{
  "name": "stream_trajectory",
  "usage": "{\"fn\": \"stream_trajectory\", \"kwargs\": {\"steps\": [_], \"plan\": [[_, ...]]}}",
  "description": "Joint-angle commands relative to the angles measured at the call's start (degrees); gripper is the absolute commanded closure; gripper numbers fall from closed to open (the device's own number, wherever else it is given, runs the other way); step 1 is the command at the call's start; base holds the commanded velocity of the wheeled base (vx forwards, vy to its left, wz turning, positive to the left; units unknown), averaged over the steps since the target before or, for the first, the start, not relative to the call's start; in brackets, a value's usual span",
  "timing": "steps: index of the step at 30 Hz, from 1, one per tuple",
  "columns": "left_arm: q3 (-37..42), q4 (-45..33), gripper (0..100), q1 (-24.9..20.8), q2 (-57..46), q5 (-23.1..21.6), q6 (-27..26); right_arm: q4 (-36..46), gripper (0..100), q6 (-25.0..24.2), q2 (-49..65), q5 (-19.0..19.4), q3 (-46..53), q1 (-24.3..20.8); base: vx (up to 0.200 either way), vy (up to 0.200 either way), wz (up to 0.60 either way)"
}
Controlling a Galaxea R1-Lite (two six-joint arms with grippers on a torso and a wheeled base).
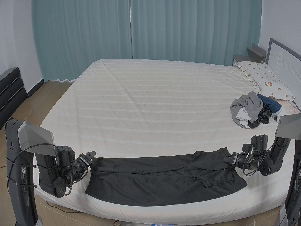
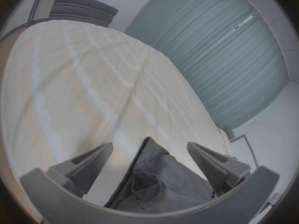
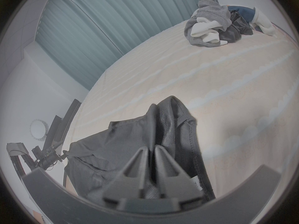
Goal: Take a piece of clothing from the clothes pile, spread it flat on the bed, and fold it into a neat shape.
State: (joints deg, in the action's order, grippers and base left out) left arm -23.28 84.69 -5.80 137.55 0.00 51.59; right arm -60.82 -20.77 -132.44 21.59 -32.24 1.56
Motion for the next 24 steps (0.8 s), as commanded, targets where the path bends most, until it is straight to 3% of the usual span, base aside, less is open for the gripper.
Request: {"fn": "stream_trajectory", "kwargs": {"steps": [1, 7, 9, 16, 21, 24], "plan": [[-0.6, 0.0, 0, 0.1, -0.2, 0.2, 0.0, -0.1, 0, -0.1, 0.3, 0.0, 0.1, -0.2, 0.0, 0.0, 0.0], [-2.4, -0.8, 0, 0.4, -3.2, -0.2, -0.8, 0.6, 0, -2.3, 6.4, -1.1, 1.6, -0.1, 0.0, 0.0, 0.0], [-4.2, -2.6, 0, 0.4, -4.5, -0.2, -1.4, 0.8, 0, -4.2, 9.6, -3.2, 3.5, -0.3, 0.0, 0.0, 0.0], [-13.1, -22.4, 0, 0.4, -7.6, -0.2, -3.7, 1.2, 0, -13.9, 20.4, -9.7, 11.1, -3.7, 0.0, 0.0, 0.0], [-10.6, -26.8, 0, 0.0, -12.0, -0.7, -3.6, 6.3, 0, -16.4, 26.5, -13.0, 13.6, -4.8, 0.0, 0.0, 0.0], [-7.2, -26.0, 0, -0.6, -14.4, -0.8, -3.7, 9.1, 0, -20.9, 29.2, -13.2, 14.1, -5.7, 0.0, 0.0, 0.0]]}}
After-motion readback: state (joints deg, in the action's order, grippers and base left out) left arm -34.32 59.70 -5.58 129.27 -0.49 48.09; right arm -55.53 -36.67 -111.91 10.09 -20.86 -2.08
